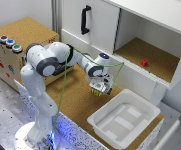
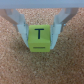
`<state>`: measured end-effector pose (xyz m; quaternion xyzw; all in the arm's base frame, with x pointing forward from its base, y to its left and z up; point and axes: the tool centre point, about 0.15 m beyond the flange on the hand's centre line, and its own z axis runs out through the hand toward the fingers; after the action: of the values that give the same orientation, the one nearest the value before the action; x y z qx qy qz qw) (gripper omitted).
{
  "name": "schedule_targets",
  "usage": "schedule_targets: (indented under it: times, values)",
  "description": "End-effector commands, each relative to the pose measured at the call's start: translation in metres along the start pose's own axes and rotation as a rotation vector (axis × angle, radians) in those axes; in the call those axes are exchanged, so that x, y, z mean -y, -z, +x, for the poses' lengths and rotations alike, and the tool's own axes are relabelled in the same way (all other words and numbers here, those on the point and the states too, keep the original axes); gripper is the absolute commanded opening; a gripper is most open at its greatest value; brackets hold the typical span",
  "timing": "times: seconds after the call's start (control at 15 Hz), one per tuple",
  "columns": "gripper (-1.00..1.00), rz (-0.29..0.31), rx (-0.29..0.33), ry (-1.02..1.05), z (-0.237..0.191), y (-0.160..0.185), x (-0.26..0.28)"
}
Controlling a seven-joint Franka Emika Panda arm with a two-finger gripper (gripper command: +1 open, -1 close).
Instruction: Go towards the yellow block and grasp it
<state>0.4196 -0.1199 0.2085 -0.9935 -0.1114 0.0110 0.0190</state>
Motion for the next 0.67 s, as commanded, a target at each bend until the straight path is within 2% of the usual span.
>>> schedule_targets:
  times: [0.0,0.13,0.27,0.6]
  values:
    - [-1.0,-0.031,0.013,-0.069,-0.001,0.031,-0.003]
    - [-1.0,-0.046,0.001,-0.093,-0.01,0.068,-0.003]
    - [-1.0,-0.044,-0.036,-0.102,-0.018,0.102,0.0]
    - [-1.0,-0.092,-0.135,-0.12,-0.026,0.171,-0.002]
